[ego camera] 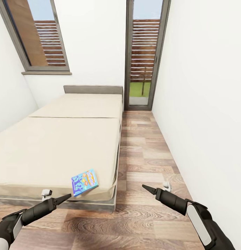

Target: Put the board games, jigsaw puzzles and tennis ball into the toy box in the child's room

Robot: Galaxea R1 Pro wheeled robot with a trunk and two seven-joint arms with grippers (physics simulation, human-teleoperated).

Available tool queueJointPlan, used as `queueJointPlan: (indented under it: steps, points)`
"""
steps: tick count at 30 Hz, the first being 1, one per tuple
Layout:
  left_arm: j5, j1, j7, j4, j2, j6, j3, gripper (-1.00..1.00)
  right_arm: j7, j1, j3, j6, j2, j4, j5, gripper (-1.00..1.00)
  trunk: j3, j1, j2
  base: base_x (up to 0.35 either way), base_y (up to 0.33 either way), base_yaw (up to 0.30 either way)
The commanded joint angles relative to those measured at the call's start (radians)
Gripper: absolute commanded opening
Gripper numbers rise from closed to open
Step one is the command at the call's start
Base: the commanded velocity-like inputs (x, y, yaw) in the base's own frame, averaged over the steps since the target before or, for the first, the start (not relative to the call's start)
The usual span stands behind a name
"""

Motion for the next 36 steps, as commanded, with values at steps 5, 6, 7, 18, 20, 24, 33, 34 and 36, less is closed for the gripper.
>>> queueJointPlan:
  steps: [5, 6, 7, 18, 20, 24, 33, 34, 36]
  points:
    - [-0.007, -0.001, -0.005, 0.0, 0.0, 0.011, 0.004, 1.0, 0.001, 0.0, 0.0, 0.007, 0.0, 0.0, -0.005, 1.0, -0.001, 0.0, 0.0, 0.042, -0.002, 0.0]
    - [-0.007, -0.001, -0.005, 0.0, 0.0, 0.011, 0.004, 1.0, 0.001, 0.0, 0.0, 0.007, 0.0, 0.0, -0.005, 1.0, -0.001, 0.0, 0.0, 0.094, -0.001, 0.0]
    - [-0.007, -0.001, -0.005, 0.0, 0.0, 0.011, 0.004, 1.0, 0.001, 0.0, 0.001, 0.007, 0.0, 0.0, -0.005, 1.0, -0.001, 0.0, 0.0, 0.085, -0.001, 0.0]
    - [-0.007, -0.001, -0.005, 0.0, -0.001, 0.011, 0.004, 1.0, 0.001, 0.0, 0.002, 0.007, 0.0, 0.001, -0.005, 1.0, -0.001, 0.0, 0.0, 0.023, 0.0, 0.0]
    - [-0.007, -0.001, -0.005, 0.0, -0.001, 0.011, 0.004, 1.0, 0.002, 0.0, 0.002, 0.007, 0.0, 0.001, -0.005, 1.0, -0.001, 0.0, 0.0, 0.003, 0.0, 0.0]
    - [-0.007, -0.001, -0.005, 0.0, -0.001, 0.011, 0.004, 1.0, 0.001, 0.0, 0.002, 0.007, 0.0, 0.002, -0.005, 1.0, -0.001, 0.0, 0.0, 0.001, 0.0, 0.0]
    - [-0.007, -0.001, -0.005, 0.0, -0.001, 0.011, 0.004, 1.0, 0.001, 0.0, 0.004, 0.007, 0.0, 0.004, -0.005, 1.0, -0.001, 0.0, 0.0, 0.0, -0.062, 0.0]
    - [-0.007, -0.001, -0.005, 0.0, -0.001, 0.011, 0.004, 1.0, 0.002, 0.0, 0.004, 0.007, 0.0, 0.004, -0.005, 1.0, -0.001, 0.0, 0.0, 0.0, -0.077, 0.0]
    - [-0.007, -0.001, -0.005, 0.0, -0.001, 0.011, 0.004, 1.0, 0.001, 0.0, 0.004, 0.007, 0.0, 0.004, -0.005, 1.0, -0.001, 0.0, 0.0, 0.0, -0.045, 0.0]
